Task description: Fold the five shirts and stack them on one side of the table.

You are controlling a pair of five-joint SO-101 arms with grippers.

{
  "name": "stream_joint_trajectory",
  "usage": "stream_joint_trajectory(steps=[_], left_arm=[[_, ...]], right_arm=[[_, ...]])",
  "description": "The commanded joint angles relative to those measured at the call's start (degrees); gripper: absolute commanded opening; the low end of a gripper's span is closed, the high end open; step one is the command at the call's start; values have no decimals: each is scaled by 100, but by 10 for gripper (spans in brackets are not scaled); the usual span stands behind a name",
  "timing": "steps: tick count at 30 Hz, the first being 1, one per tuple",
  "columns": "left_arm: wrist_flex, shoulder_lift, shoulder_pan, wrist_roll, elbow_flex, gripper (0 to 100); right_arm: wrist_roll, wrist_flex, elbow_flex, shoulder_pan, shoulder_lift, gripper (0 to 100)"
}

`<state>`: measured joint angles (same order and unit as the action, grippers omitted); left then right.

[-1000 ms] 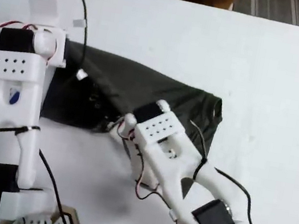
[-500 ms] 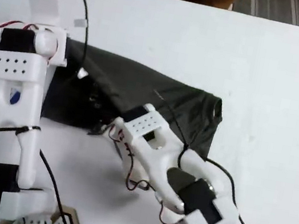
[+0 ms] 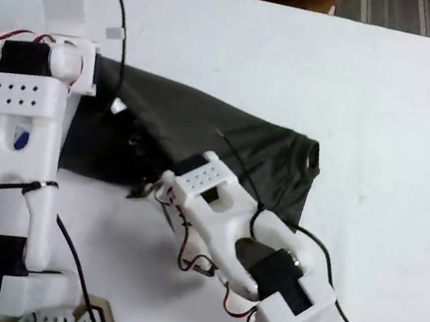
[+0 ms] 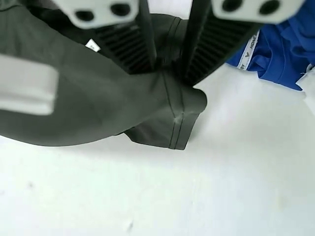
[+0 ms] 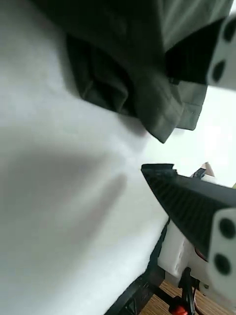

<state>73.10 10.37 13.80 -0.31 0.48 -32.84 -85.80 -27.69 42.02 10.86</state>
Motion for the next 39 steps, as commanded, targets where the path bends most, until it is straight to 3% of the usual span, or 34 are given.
stream_joint_trajectory(steps=[1,4,5,7,13,21,33,39], left_arm=[[-88,35,44,-26,-40,25],[-88,35,44,-26,-40,25],[-88,35,44,-26,-40,25],[-88,35,44,-26,-40,25],[-97,35,44,-26,-40,25],[-97,53,53,-185,-84,25],[-53,97,246,-185,-163,25],[624,97,457,-185,-1226,25]], right_arm=[[44,-13,35,4,4,208],[44,-13,35,13,4,19],[44,-13,35,13,4,12],[53,-13,35,13,4,54],[53,-57,62,-4,-4,18],[53,-1103,1152,-145,-787,18],[9,-1552,2312,-1798,-1947,18],[141,-1552,3631,-2545,-2325,18]])
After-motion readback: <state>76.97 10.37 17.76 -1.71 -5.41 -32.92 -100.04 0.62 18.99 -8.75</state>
